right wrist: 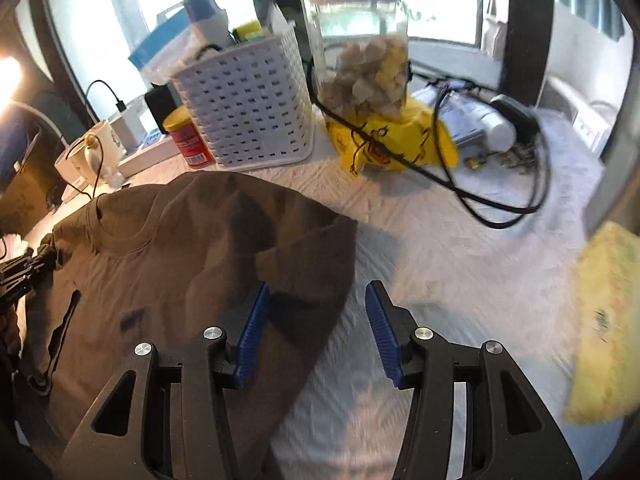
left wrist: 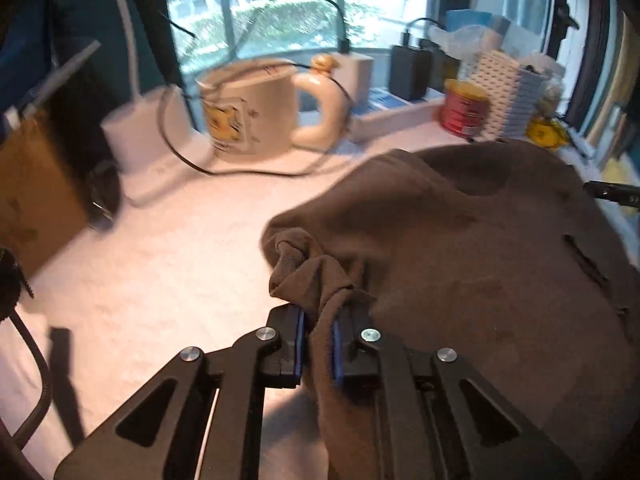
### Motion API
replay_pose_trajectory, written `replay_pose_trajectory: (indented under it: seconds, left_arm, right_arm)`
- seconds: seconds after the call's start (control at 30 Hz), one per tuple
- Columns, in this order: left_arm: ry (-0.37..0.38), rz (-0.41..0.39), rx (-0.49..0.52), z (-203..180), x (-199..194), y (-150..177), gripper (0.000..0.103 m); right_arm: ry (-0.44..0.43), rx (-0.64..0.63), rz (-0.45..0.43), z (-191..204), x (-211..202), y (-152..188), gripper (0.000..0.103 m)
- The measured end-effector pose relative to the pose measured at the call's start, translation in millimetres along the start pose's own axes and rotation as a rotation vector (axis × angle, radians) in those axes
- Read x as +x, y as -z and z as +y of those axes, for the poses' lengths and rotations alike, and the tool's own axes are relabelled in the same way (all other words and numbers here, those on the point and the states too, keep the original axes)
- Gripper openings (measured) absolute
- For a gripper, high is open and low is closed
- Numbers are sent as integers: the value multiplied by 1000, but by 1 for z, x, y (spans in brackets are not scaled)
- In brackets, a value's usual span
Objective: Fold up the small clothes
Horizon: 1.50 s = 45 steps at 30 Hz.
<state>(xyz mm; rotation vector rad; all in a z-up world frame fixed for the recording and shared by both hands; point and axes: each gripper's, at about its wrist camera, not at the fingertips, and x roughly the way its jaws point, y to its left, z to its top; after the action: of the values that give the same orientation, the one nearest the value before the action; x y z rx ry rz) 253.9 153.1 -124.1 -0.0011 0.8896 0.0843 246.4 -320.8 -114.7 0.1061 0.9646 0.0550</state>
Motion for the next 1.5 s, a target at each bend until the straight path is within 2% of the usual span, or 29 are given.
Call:
replay_pose_trajectory:
  seconds: [0.03, 0.07, 0.13, 0.17, 0.27, 0.33, 0.47, 0.57, 0.63, 0.73, 0.8, 0.97, 1.3, 1.5]
  left_arm:
    - [-11, -2, 0, 3, 0, 0, 9]
    - [-18, -1, -3, 7, 1, -1, 8]
    - [-51, -5, 8, 10, 3, -2, 8]
    - [-78, -13, 24, 10, 4, -3, 8]
    - [-111, -24, 31, 12, 5, -5, 8]
    - [-130, -25, 42, 12, 6, -6, 8]
    - [-145, -2, 57, 11, 11, -5, 9]
    - [-142, 16, 35, 16, 8, -4, 12]
    - [-129, 4, 10, 19, 0, -3, 15]
    - [-110, -5, -19, 22, -12, 1, 26]
    - [-91, -6, -36, 22, -20, 7, 36]
    - [-58, -4, -11, 10, -45, 25, 37]
    - [55, 21, 33, -28, -76, 69, 37]
    - [103, 32, 139, -57, -78, 80, 37]
  right_arm:
    - [15, -4, -7, 1, 1, -1, 33]
    - [4, -19, 7, 3, 5, -4, 14]
    - [-2, -28, -1, 5, 6, -9, 10]
    - [21, -55, -21, 9, 5, -12, 9]
    - [110, -118, -81, 17, 0, -24, 9]
    - [112, -127, -94, 14, -1, -33, 9]
    - [127, -144, -73, 11, 7, -38, 9]
    - [170, -151, -60, 12, 9, -34, 10]
    - [185, -157, -62, 13, 4, -31, 11]
    - [219, -178, -82, 18, -10, -26, 15]
    - [220, -194, -83, 22, -22, -20, 15]
    - [213, -217, -75, 37, -48, 7, 26]
    - [205, -201, -47, 63, -77, 67, 26]
    - [192, -170, -44, 73, -89, 98, 26]
